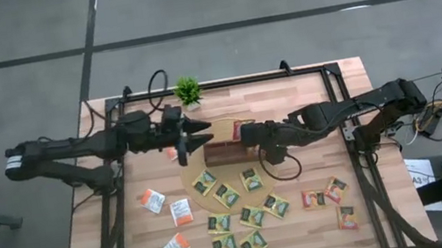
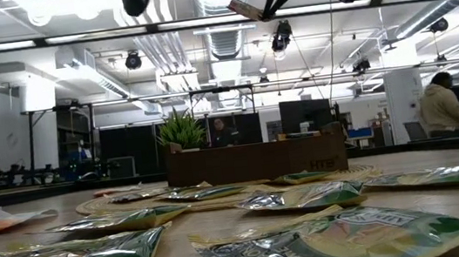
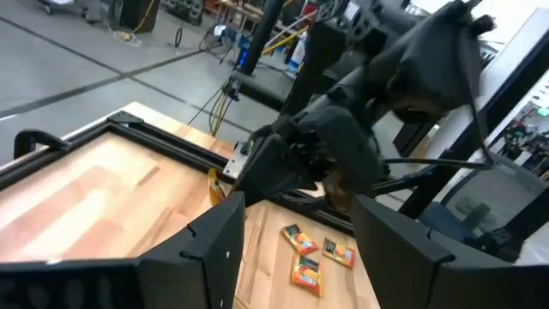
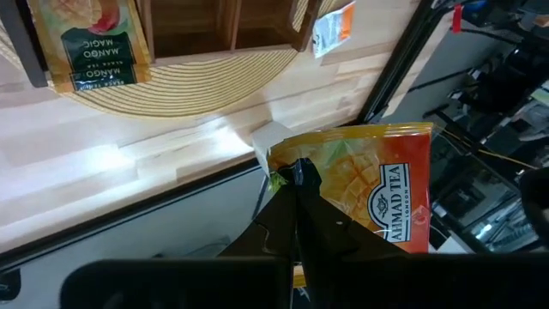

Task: Pick & Place Tea
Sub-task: Put the orange tea bag into the right section of the wooden organizer

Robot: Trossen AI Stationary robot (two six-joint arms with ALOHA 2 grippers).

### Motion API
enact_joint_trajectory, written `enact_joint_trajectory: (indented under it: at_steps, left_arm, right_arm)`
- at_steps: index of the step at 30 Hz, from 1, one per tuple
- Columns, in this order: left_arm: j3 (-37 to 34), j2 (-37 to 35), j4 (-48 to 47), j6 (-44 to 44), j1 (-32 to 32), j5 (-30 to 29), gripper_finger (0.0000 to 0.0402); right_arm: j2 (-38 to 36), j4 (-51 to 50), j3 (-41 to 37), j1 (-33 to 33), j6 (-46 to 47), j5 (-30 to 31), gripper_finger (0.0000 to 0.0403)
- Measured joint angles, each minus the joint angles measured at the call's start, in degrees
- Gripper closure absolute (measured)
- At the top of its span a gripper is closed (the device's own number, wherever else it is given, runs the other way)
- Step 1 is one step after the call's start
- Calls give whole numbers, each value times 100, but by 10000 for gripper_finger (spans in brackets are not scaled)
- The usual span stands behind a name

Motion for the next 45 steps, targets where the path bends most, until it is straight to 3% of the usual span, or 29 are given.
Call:
enact_joint_trajectory:
  at_steps: [34,41,45]
  left_arm:
    - [368,1589,107,-730,107,-139,194]
    - [492,1728,104,-734,129,-142,209]
    - [526,1748,104,-734,163,-76,241]
  right_arm:
    - [0,61,9,1,-4,17,394]
    - [0,55,9,0,-4,17,394]
    - [0,53,9,1,-4,15,394]
